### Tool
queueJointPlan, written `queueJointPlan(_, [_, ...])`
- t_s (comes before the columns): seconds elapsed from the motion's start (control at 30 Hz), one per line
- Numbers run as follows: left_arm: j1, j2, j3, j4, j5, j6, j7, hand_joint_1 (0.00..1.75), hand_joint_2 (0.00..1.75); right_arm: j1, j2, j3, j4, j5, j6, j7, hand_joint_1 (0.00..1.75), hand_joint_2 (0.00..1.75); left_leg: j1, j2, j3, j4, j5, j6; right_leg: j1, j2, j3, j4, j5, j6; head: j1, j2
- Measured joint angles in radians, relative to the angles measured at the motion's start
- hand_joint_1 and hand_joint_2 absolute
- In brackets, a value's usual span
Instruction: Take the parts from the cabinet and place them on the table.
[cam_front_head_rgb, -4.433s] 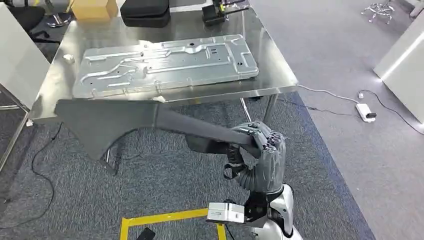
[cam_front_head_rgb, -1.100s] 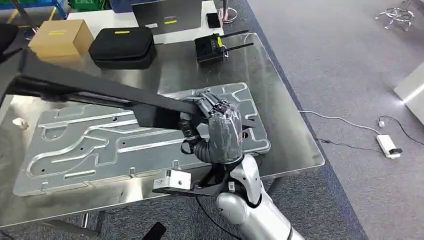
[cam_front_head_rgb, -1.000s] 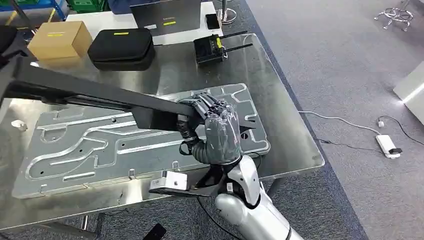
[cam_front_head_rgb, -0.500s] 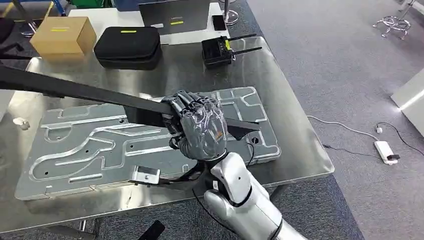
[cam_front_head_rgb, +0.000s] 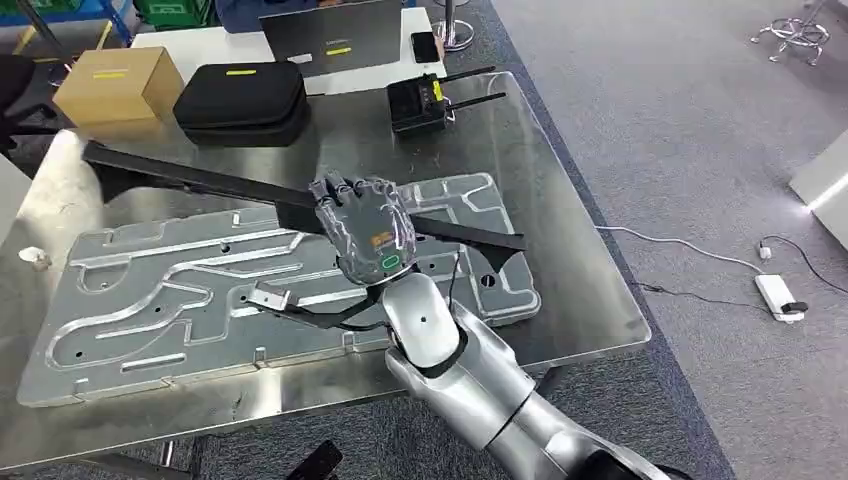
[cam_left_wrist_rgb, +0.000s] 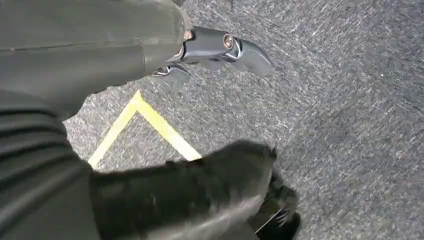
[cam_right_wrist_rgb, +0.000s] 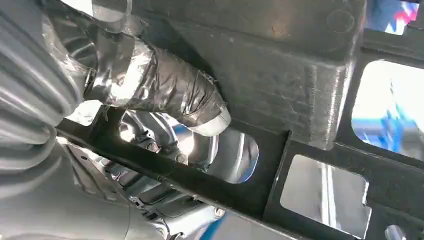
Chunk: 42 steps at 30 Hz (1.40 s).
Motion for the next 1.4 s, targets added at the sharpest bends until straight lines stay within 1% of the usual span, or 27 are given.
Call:
queueJointPlan(0.03, [-0.001, 0.0, -0.001, 0.0, -0.001, -0.001, 0.001, 0.0, 0.0, -0.005, 0.008, 0.002, 0.031, 0.0, 0.002, 0.011, 1.75, 1.75, 0.001, 0.001, 0.046, -0.096, 0.048, 0.001, -0.001, 0.001, 0.0, 0.007, -0.005, 0.003, 0.0, 0.0])
queueJointPlan(0.07, [-0.002, 0.0, -0.002, 0.0, -0.002, -0.001, 0.001, 0.0, 0.0, -0.01, 0.013, 0.003, 0.057, 0.0, 0.01, 0.016, 1.75, 1.75, 0.002, 0.002, 0.082, -0.176, 0.068, 0.003, 0.0, 0.001, -0.001, 0.014, -0.01, 0.008, 0.0, 0.0])
queueJointPlan(0.1, [-0.005, -0.001, -0.004, 0.0, -0.002, -0.003, 0.001, 0.0, 0.0, -0.018, 0.018, 0.008, 0.082, -0.003, 0.021, 0.023, 1.75, 1.75, -0.005, 0.0, 0.092, -0.186, 0.053, 0.006, 0.008, 0.003, -0.008, 0.02, -0.014, 0.014, -0.001, 0.0])
queueJointPlan(0.2, [-0.005, -0.003, -0.013, 0.0, -0.003, -0.004, 0.001, 0.0, 0.0, -0.021, 0.027, 0.026, 0.153, -0.027, 0.034, 0.038, 1.75, 1.75, -0.004, -0.003, 0.087, -0.187, 0.059, 0.02, 0.008, 0.004, -0.007, 0.016, -0.01, 0.021, 0.001, 0.0])
queueJointPlan(0.27, [-0.005, -0.007, -0.022, 0.0, -0.003, -0.004, 0.0, 0.0, 0.0, -0.021, 0.032, 0.033, 0.185, -0.03, 0.033, 0.042, 1.75, 1.75, 0.003, -0.001, 0.092, -0.197, 0.065, 0.035, 0.003, 0.003, -0.013, 0.032, -0.026, 0.037, 0.002, 0.0])
queueJointPlan(0.3, [-0.007, -0.007, -0.024, 0.0, -0.003, -0.004, 0.0, 0.0, 0.0, -0.026, 0.033, 0.037, 0.196, -0.031, 0.033, 0.042, 1.75, 1.75, 0.003, 0.0, 0.092, -0.197, 0.064, 0.041, 0.002, 0.002, -0.031, 0.07, -0.052, 0.041, 0.002, 0.0])
queueJointPlan(0.4, [-0.007, -0.007, -0.025, 0.0, -0.003, -0.004, 0.0, 0.0, 0.0, -0.03, 0.033, 0.047, 0.227, -0.039, 0.038, 0.044, 1.75, 1.75, 0.002, 0.002, 0.092, -0.197, 0.062, 0.046, -0.002, 0.002, -0.141, 0.296, -0.149, 0.05, 0.002, 0.0])
queueJointPlan(0.43, [-0.007, -0.007, -0.025, 0.0, -0.003, -0.004, 0.0, 0.0, 0.0, -0.031, 0.033, 0.052, 0.237, -0.044, 0.055, 0.05, 1.75, 1.75, 0.002, 0.001, 0.093, -0.197, 0.062, 0.046, -0.003, 0.002, -0.163, 0.333, -0.149, 0.05, 0.002, 0.0])
queueJointPlan(0.47, [-0.007, -0.007, -0.025, 0.0, -0.003, -0.004, 0.0, 0.0, 0.0, -0.031, 0.033, 0.057, 0.246, -0.048, 0.068, 0.055, 1.75, 1.75, 0.002, 0.0, 0.094, -0.197, 0.061, 0.046, -0.003, 0.002, -0.158, 0.315, -0.125, 0.049, 0.002, 0.0])
queueJointPlan(0.5, [-0.007, -0.008, -0.026, 0.0, -0.003, -0.004, 0.0, 0.0, 0.0, -0.031, 0.033, 0.064, 0.256, -0.054, 0.079, 0.061, 1.75, 1.75, 0.002, -0.001, 0.096, -0.197, 0.06, 0.046, -0.003, 0.002, -0.131, 0.252, -0.082, 0.045, 0.002, 0.0])
queueJointPlan(0.57, [-0.008, -0.008, -0.027, 0.0, -0.005, -0.004, 0.003, 0.0, 0.0, -0.036, 0.034, 0.076, 0.277, -0.061, 0.089, 0.074, 1.75, 1.75, 0.001, -0.003, 0.103, -0.197, 0.057, 0.041, 0.001, 0.002, -0.039, 0.06, 0.012, 0.029, 0.002, 0.0])
queueJointPlan(0.6, [-0.008, -0.012, -0.028, 0.0, -0.006, -0.004, 0.006, 0.0, 0.0, -0.041, 0.034, 0.083, 0.289, -0.063, 0.089, 0.078, 1.75, 1.75, 0.0, -0.003, 0.101, -0.197, 0.056, 0.038, 0.007, 0.002, -0.02, 0.026, -0.002, 0.02, 0.001, 0.0])
queueJointPlan(0.67, [-0.012, -0.012, -0.03, 0.0, -0.007, -0.004, 0.008, 0.0, 0.0, -0.05, 0.038, 0.097, 0.303, -0.064, 0.085, 0.081, 1.73, 1.75, 0.0, -0.003, 0.098, -0.198, 0.057, 0.028, 0.014, 0.002, -0.022, 0.013, -0.001, 0.02, 0.001, 0.0])
queueJointPlan(0.7, [-0.012, -0.014, -0.032, 0.0, -0.009, -0.004, 0.01, 0.0, 0.0, -0.052, 0.04, 0.102, 0.312, -0.064, 0.08, 0.086, 1.4, 1.75, 0.001, -0.004, 0.102, -0.203, 0.058, 0.022, 0.015, 0.001, -0.021, 0.014, -0.003, 0.015, 0.002, 0.0])
queueJointPlan(0.73, [-0.012, -0.014, -0.034, 0.0, -0.01, -0.003, 0.01, 0.0, 0.0, -0.055, 0.043, 0.108, 0.317, -0.065, 0.072, 0.094, 0.09, 1.75, -0.001, -0.006, 0.106, -0.209, 0.06, 0.017, 0.014, 0.0, -0.016, 0.005, -0.001, 0.011, 0.001, 0.0])
queueJointPlan(0.77, [-0.011, -0.014, -0.035, 0.0, -0.01, -0.003, 0.01, 0.0, 0.0, -0.056, 0.047, 0.113, 0.32, -0.065, 0.064, 0.099, 0.0, 1.75, -0.001, -0.008, 0.104, -0.207, 0.053, 0.013, -0.003, -0.004, 0.002, -0.015, 0.008, 0.006, 0.0, 0.0])
queueJointPlan(0.8, [-0.012, -0.014, -0.036, 0.0, -0.01, -0.001, 0.01, 0.0, 0.0, -0.057, 0.047, 0.118, 0.327, -0.067, 0.056, 0.107, 0.0, 1.75, -0.003, -0.003, 0.1, -0.181, 0.034, 0.011, -0.001, -0.007, 0.011, -0.024, 0.011, 0.002, 0.002, 0.0])
queueJointPlan(0.9, [-0.009, -0.012, -0.044, 0.0, -0.01, 0.003, 0.016, 0.0, 0.0, -0.06, 0.048, 0.122, 0.347, -0.069, 0.024, 0.129, 0.0, 1.75, 0.002, -0.002, 0.002, 0.034, -0.074, 0.001, 0.001, -0.013, 0.009, -0.023, 0.011, -0.005, -0.006, 0.0])
queueJointPlan(0.93, [-0.006, -0.012, -0.045, 0.0, -0.01, 0.005, 0.016, 0.0, 0.0, -0.06, 0.048, 0.127, 0.353, -0.069, 0.019, 0.128, 0.0, 1.75, 0.003, -0.001, -0.022, 0.084, -0.086, -0.003, 0.0, -0.012, 0.007, -0.021, 0.011, -0.006, -0.006, 0.0])
queueJointPlan(1.0, [-0.006, -0.012, -0.047, 0.0, -0.01, 0.006, 0.016, 0.0, 0.0, -0.059, 0.048, 0.136, 0.357, -0.065, 0.011, 0.126, 0.0, 1.75, 0.008, -0.001, -0.003, 0.04, -0.038, -0.01, -0.003, -0.006, 0.006, -0.015, 0.008, -0.001, -0.006, 0.0])
queueJointPlan(1.07, [-0.007, -0.012, -0.048, 0.0, -0.01, 0.01, 0.016, 0.0, 0.0, -0.064, 0.048, 0.14, 0.359, -0.063, 0.006, 0.126, 0.0, 1.75, 0.016, 0.002, 0.089, -0.142, 0.055, -0.016, -0.009, -0.002, 0.006, 0.004, -0.004, 0.013, -0.006, 0.0])
queueJointPlan(1.1, [-0.008, -0.013, -0.049, 0.0, -0.01, 0.011, 0.016, 0.0, 0.0, -0.065, 0.048, 0.141, 0.36, -0.063, 0.006, 0.126, 0.0, 1.75, 0.017, 0.0, 0.11, -0.18, 0.033, -0.018, -0.008, -0.001, 0.002, 0.014, -0.011, 0.021, -0.005, 0.0])
queueJointPlan(1.13, [-0.008, -0.014, -0.05, 0.0, -0.01, 0.012, 0.016, 0.0, 0.0, -0.067, 0.048, 0.141, 0.361, -0.063, 0.006, 0.125, 0.0, 0.0, 0.01, -0.005, 0.111, -0.188, 0.038, -0.008, 0.0, 0.001, -0.005, 0.028, -0.015, 0.027, -0.008, 0.0])
queueJointPlan(1.17, [-0.007, -0.014, -0.05, 0.0, -0.01, 0.013, 0.017, 0.0, 0.0, -0.068, 0.048, 0.142, 0.361, -0.063, 0.01, 0.118, 0.0, 1.75, 0.01, -0.005, 0.109, -0.18, 0.037, 0.002, 0.0, 0.002, -0.005, 0.023, -0.013, 0.031, -0.005, 0.0])
queueJointPlan(1.23, [-0.007, -0.013, -0.05, 0.0, -0.008, 0.015, 0.016, 0.0, 0.0, -0.063, 0.048, 0.142, 0.365, -0.068, 0.017, 0.106, 0.0, 1.75, 0.007, -0.005, 0.106, -0.179, 0.039, 0.013, -0.001, 0.002, -0.005, 0.02, -0.01, 0.037, -0.006, 0.0])
queueJointPlan(1.3, [-0.008, -0.014, -0.05, 0.0, -0.004, 0.015, 0.016, 0.0, 0.0, -0.064, 0.048, 0.143, 0.365, -0.078, 0.026, 0.095, 0.0, 1.75, 0.013, -0.002, 0.108, -0.188, 0.047, 0.029, -0.007, 0.001, -0.016, 0.044, -0.032, 0.047, -0.006, 0.0])
queueJointPlan(1.4, [-0.008, -0.013, -0.05, 0.0, -0.002, 0.015, 0.016, 0.0, 0.0, -0.062, 0.047, 0.144, 0.365, -0.08, 0.028, 0.089, 0.0, 1.75, 0.009, 0.0, 0.104, -0.188, 0.048, 0.038, -0.009, 0.001, -0.112, 0.252, -0.138, 0.057, -0.006, 0.0])
